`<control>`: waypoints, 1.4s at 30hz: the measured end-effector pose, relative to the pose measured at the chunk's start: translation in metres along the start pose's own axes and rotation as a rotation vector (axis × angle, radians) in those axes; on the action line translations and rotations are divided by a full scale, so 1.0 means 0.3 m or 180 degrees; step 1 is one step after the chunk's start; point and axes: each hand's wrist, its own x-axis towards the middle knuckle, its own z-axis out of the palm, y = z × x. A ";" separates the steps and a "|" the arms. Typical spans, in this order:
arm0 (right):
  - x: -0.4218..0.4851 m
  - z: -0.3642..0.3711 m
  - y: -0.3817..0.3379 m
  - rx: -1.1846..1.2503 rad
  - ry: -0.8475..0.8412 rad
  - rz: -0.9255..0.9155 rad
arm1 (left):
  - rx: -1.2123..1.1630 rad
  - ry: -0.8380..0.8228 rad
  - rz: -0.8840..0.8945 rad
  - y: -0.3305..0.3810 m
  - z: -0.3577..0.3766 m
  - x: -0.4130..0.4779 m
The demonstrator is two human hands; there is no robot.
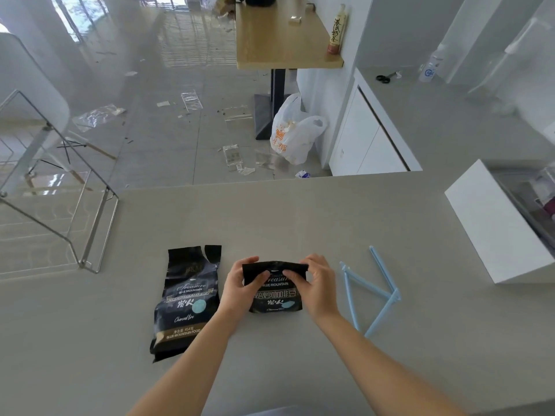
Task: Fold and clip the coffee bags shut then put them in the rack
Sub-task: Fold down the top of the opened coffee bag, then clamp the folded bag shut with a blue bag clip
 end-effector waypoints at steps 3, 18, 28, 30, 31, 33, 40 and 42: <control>0.005 0.005 -0.004 0.0036 0.0096 0.0023 | 0.0299 0.0316 0.0159 -0.006 0.012 -0.001; -0.110 -0.166 0.188 -0.0614 0.1440 0.1488 | -0.0196 0.0012 -0.0153 -0.012 0.009 0.022; -0.334 -0.207 0.309 -0.1143 0.0761 0.2151 | -0.0182 -0.0088 -0.0110 -0.023 0.010 0.052; -0.328 -0.215 0.307 -0.0736 0.0966 0.2048 | -0.0011 -0.0031 0.0061 -0.027 0.010 0.051; -0.322 -0.219 0.298 -0.0549 0.1053 0.1978 | 0.0037 -0.0007 0.0112 -0.031 0.009 0.052; -0.302 -0.235 0.269 -0.0204 0.1270 0.1809 | 0.0043 -0.0017 0.0103 -0.035 0.019 0.054; -0.098 -0.309 0.075 0.1347 0.0472 0.1254 | -0.0139 -0.0037 -0.0058 -0.043 0.008 0.049; -0.051 -0.319 0.032 0.1372 -0.0190 0.0975 | -0.0141 -0.0082 -0.0081 -0.037 0.006 0.046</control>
